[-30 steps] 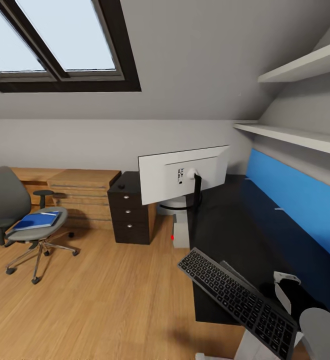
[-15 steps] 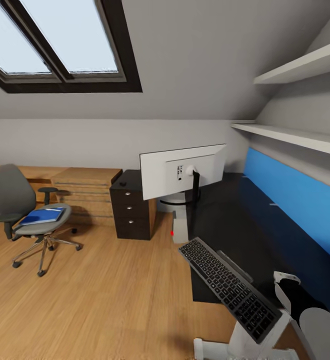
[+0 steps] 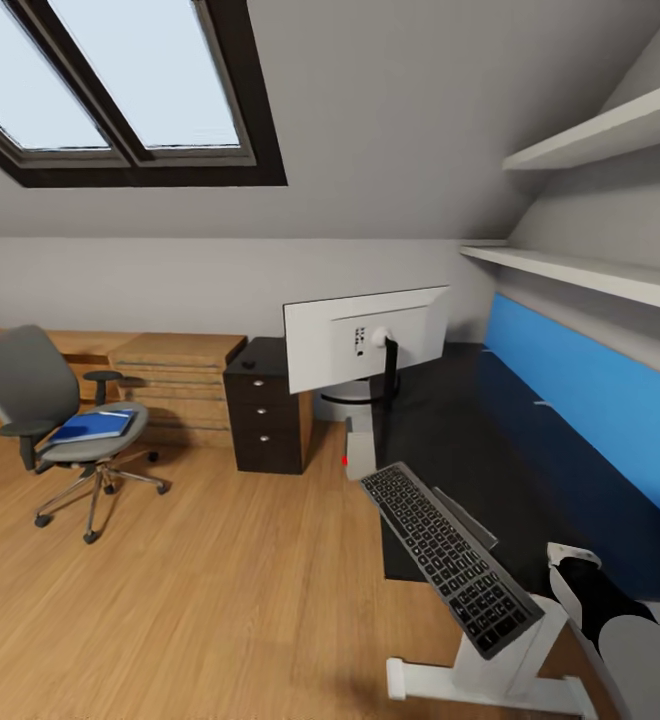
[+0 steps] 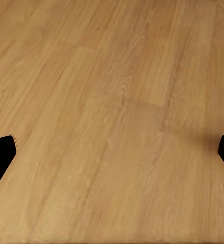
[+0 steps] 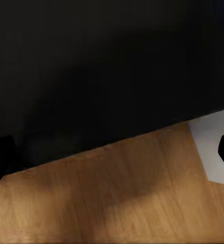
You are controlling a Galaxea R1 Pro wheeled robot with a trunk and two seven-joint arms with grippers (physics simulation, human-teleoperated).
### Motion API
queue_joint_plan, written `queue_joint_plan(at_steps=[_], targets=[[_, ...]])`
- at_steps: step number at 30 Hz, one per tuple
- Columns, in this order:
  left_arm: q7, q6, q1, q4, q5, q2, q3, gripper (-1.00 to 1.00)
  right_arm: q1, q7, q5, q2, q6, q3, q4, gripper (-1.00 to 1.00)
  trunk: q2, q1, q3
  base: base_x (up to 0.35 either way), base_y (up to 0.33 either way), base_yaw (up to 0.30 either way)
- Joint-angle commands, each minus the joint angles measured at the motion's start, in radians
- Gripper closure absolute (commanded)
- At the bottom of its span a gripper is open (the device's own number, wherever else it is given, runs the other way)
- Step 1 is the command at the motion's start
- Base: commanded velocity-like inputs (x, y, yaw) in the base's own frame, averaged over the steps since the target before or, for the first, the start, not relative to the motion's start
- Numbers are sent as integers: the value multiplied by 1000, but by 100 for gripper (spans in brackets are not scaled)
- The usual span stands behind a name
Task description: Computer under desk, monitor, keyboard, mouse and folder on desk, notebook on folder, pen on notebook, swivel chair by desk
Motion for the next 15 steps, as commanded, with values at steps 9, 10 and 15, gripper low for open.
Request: queue_joint_plan(at_steps=[9,10,15], targets=[[0,-3,-1,0,2,-1,1,-100,-1,2,2,1,2,-6,-7,-100,-1,0,-1,-97,46,0],[0,-3,-1,0,2,-1,1,-100,-1,4,1,1,-2,-8,-16,-100,-1,0,-1,-8,4,0],[0,-3,-1,1,2,-2,0,-100,0,6,-12,1,-28,-15,-79,-100,-1,0,-1,-3,2,0]])
